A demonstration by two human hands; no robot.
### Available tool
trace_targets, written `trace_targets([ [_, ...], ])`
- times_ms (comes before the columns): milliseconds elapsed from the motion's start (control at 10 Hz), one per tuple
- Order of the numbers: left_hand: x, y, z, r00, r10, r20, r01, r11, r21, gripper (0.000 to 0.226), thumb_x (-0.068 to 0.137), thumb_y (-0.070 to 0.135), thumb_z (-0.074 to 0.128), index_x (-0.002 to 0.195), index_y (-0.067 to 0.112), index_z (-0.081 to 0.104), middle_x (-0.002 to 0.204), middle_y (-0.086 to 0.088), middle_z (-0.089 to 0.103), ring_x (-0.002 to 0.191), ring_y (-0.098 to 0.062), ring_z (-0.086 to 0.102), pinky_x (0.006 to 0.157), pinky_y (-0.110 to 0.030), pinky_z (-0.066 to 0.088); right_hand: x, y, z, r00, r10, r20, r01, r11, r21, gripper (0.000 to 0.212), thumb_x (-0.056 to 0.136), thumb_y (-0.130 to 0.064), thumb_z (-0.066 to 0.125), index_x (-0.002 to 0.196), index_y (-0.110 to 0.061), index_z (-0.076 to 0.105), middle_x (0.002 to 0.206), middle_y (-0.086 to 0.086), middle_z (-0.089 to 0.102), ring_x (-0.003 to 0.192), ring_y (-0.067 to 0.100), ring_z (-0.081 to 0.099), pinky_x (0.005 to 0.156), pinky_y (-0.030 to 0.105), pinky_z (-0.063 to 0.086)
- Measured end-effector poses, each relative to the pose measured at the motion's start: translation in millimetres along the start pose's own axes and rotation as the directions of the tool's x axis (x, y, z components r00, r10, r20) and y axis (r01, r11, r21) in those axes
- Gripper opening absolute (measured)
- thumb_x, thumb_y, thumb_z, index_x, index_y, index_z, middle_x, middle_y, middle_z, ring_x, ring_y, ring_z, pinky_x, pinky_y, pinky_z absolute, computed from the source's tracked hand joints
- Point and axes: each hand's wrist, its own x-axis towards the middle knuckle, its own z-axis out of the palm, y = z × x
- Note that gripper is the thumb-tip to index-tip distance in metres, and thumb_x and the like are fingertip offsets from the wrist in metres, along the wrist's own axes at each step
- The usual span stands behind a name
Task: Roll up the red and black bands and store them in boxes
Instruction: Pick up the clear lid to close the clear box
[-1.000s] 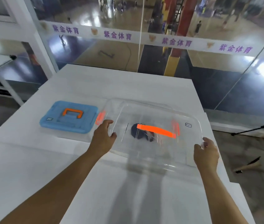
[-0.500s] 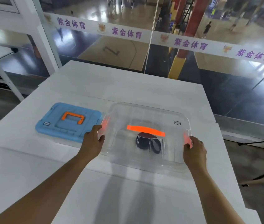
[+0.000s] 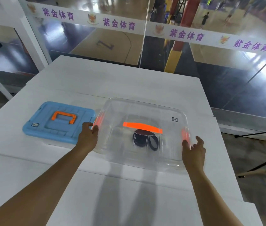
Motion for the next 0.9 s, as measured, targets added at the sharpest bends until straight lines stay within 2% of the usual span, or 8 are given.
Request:
trace_targets([
  [100, 11.6, -10.8, 7.9, 0.994, -0.107, 0.028, 0.109, 0.988, -0.11, 0.054, 0.102, 0.046, 0.044, 0.135, 0.005, 0.051, 0.128, -0.021, 0.064, 0.113, -0.043, 0.063, 0.099, -0.051, 0.052, 9.7, 4.1, 2.4, 0.956, 0.28, 0.081, -0.285, 0.956, 0.061, 0.078, 0.098, -0.056, 0.058, 0.158, -0.015, 0.032, 0.151, 0.02, 0.048, 0.137, 0.038, 0.049, 0.108, 0.046, 0.04],
  [200, 12.2, -10.4, 9.6, 0.997, -0.074, -0.021, 0.071, 0.988, -0.14, 0.052, 0.1, 0.044, 0.05, 0.13, 0.001, 0.055, 0.127, -0.023, 0.065, 0.115, -0.042, 0.064, 0.099, -0.051, 0.053, 14.5, 8.4, 5.2, 0.975, 0.207, 0.082, -0.216, 0.968, 0.127, 0.041, 0.099, -0.048, 0.06, 0.119, -0.011, 0.062, 0.102, 0.01, 0.066, 0.102, 0.032, 0.06, 0.087, 0.038, 0.048],
  [300, 1.5, 5.1, 3.1, 0.996, -0.01, -0.089, 0.004, 0.998, -0.066, 0.039, 0.101, 0.028, 0.057, 0.127, -0.001, 0.059, 0.123, -0.016, 0.066, 0.115, -0.034, 0.063, 0.09, -0.038, 0.048, 13.5, 7.9, 3.9, 0.999, 0.042, -0.034, -0.039, 0.996, 0.08, 0.028, 0.097, -0.036, 0.063, 0.085, -0.011, 0.059, 0.073, 0.005, 0.058, 0.076, 0.034, 0.056, 0.067, 0.035, 0.044],
  [400, -5.3, 10.7, -0.6, 0.987, 0.113, -0.118, -0.105, 0.992, 0.071, 0.028, 0.101, 0.02, 0.058, 0.117, 0.0, 0.067, 0.11, -0.015, 0.07, 0.095, -0.025, 0.061, 0.083, -0.031, 0.043, 10.3, 4.5, 6.0, 0.996, -0.032, -0.081, 0.033, 0.999, 0.006, 0.024, 0.097, -0.034, 0.063, 0.091, -0.011, 0.068, 0.083, 0.013, 0.066, 0.081, 0.037, 0.064, 0.076, 0.04, 0.053],
  [600, -13.1, 16.1, -2.4, 0.942, 0.283, -0.179, -0.242, 0.945, 0.218, 0.021, 0.098, 0.012, 0.061, 0.111, -0.002, 0.071, 0.107, -0.02, 0.075, 0.103, -0.037, 0.068, 0.087, -0.039, 0.051, 8.7, 0.3, 6.9, 0.981, -0.143, -0.128, 0.128, 0.985, -0.119, 0.031, 0.102, -0.025, 0.059, 0.125, -0.005, 0.068, 0.112, 0.018, 0.062, 0.093, 0.034, 0.061, 0.089, 0.041, 0.05],
  [700, -13.9, 19.0, -5.0, 0.937, 0.323, -0.136, -0.267, 0.91, 0.316, 0.024, 0.1, 0.014, 0.06, 0.116, -0.001, 0.068, 0.111, -0.02, 0.072, 0.104, -0.036, 0.068, 0.085, -0.04, 0.052, 6.0, -6.6, 4.0, 0.984, -0.16, -0.083, 0.138, 0.966, -0.22, 0.033, 0.102, -0.024, 0.057, 0.128, -0.005, 0.065, 0.114, 0.018, 0.061, 0.087, 0.031, 0.057, 0.085, 0.04, 0.049],
  [800, -17.1, 19.3, -10.0, 0.911, 0.405, -0.075, -0.355, 0.866, 0.351, 0.031, 0.098, 0.013, 0.06, 0.127, 0.004, 0.062, 0.124, -0.018, 0.065, 0.109, -0.037, 0.065, 0.088, -0.046, 0.054, -1.1, -12.3, -0.1, 0.963, -0.265, -0.05, 0.243, 0.932, -0.27, 0.047, 0.098, -0.019, 0.061, 0.144, -0.01, 0.055, 0.131, 0.017, 0.059, 0.111, 0.038, 0.06, 0.096, 0.047, 0.05],
  [900, -21.3, 32.7, -16.5, 0.843, 0.537, -0.04, -0.478, 0.78, 0.404, 0.042, 0.096, 0.013, 0.059, 0.138, 0.01, 0.055, 0.136, -0.014, 0.061, 0.116, -0.036, 0.063, 0.095, -0.052, 0.054, -14.7, -36.2, -2.7, 0.898, -0.441, -0.004, 0.427, 0.873, -0.234, 0.055, 0.095, -0.014, 0.064, 0.149, -0.015, 0.051, 0.144, 0.009, 0.054, 0.127, 0.034, 0.053, 0.107, 0.048, 0.046],
])
